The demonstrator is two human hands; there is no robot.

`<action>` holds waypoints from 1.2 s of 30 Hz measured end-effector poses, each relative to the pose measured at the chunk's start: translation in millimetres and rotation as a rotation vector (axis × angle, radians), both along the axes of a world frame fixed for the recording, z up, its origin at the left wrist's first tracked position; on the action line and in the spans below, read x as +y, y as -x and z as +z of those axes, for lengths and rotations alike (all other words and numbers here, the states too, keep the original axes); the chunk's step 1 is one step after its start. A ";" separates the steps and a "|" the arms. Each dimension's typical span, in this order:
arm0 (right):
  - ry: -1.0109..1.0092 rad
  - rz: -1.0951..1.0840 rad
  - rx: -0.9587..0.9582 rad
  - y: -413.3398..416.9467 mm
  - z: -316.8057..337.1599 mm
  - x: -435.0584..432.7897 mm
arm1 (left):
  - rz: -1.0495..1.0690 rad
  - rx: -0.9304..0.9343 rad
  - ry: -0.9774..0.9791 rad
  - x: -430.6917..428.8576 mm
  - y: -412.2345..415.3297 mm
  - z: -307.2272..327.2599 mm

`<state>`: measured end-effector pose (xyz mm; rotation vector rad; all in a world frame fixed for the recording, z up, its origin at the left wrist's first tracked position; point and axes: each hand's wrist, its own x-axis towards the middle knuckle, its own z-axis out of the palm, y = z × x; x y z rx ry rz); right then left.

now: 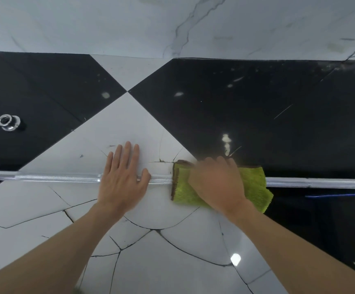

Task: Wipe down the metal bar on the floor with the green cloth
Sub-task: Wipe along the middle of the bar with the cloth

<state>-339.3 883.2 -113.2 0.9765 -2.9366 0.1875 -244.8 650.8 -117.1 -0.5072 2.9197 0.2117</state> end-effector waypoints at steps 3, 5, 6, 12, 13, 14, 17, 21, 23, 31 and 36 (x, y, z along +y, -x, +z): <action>-0.040 0.000 0.039 9.9 -1.0 35.2 | 0.034 -0.001 -0.021 3.5 -3.4 -0.5; -0.064 -0.017 0.017 18.7 -3.3 60.8 | 0.045 0.000 -0.033 5.1 -4.5 0.8; -0.069 -0.032 -0.002 22.9 -3.9 72.6 | 0.052 -0.002 -0.038 5.3 -4.7 2.4; -0.006 -0.091 0.058 29.3 -5.0 104.8 | 0.069 0.044 -0.079 11.8 28.4 7.4; 0.000 -0.096 0.064 28.0 -6.0 103.4 | 0.070 0.052 -0.089 14.0 37.6 5.6; 0.002 -0.101 0.067 26.7 -6.2 101.9 | 0.077 0.049 -0.102 15.9 44.2 2.9; 0.008 -0.079 0.076 23.3 -4.7 98.2 | 0.100 0.009 -0.107 21.2 43.6 -4.7; -0.016 -0.024 0.076 9.6 -2.8 77.2 | 0.094 0.027 -0.044 29.8 19.9 -6.1; -0.023 -0.028 0.067 -4.3 -4.2 58.9 | 0.094 0.038 -0.041 34.2 10.6 -4.7; 0.045 -0.019 0.048 -46.1 -6.1 -18.7 | 0.075 0.032 0.008 41.4 -9.7 -5.7; 0.017 0.055 0.080 -43.7 -7.3 0.4 | 0.068 0.021 0.023 43.3 -13.6 -5.2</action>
